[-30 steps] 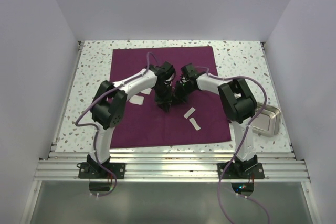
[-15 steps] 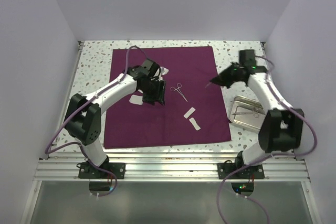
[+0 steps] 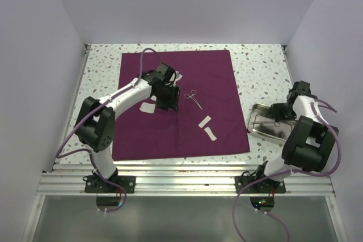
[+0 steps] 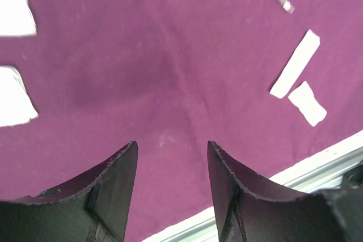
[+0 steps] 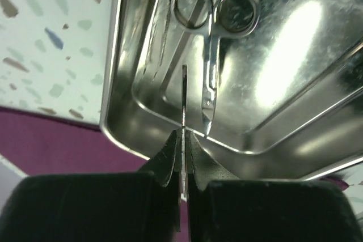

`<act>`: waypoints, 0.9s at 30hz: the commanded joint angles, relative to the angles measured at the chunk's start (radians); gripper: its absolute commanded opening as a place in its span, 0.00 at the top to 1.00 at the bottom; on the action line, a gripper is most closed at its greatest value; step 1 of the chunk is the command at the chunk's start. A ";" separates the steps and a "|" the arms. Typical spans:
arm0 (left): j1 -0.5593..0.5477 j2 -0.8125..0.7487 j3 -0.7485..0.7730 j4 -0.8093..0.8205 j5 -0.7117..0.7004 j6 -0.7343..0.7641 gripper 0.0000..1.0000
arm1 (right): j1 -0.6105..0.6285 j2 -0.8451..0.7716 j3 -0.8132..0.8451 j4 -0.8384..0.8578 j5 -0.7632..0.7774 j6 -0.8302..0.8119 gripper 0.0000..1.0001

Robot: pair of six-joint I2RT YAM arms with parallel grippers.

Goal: Prepare the surgical pack

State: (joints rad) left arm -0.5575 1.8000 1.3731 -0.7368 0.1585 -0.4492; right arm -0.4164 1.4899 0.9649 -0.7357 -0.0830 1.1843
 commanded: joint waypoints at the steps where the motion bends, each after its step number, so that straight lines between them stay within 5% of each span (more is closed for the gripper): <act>1: 0.005 0.013 0.086 0.042 -0.031 -0.002 0.45 | -0.007 0.044 0.061 0.001 0.080 -0.034 0.98; 5: 0.007 0.071 0.179 -0.033 -0.053 -0.020 0.47 | -0.007 0.070 0.074 -0.014 0.120 -0.075 0.72; 12: 0.007 0.081 0.205 -0.064 -0.089 -0.023 0.46 | 0.126 0.052 0.241 -0.165 0.235 -0.311 0.44; 15: 0.021 0.079 0.181 -0.058 -0.102 -0.031 0.47 | 0.345 0.059 0.388 -0.169 0.299 -0.456 0.43; 21: 0.091 0.032 0.107 -0.039 0.012 -0.023 0.46 | 0.716 0.374 0.773 -0.172 0.220 -0.735 0.42; 27: 0.102 -0.070 0.027 0.020 0.015 -0.032 0.45 | 0.878 0.631 1.015 -0.231 0.161 -0.873 0.37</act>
State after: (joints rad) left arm -0.4530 1.8252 1.4132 -0.7673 0.1482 -0.4709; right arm 0.4324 2.0399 1.9015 -0.8669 0.1066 0.4492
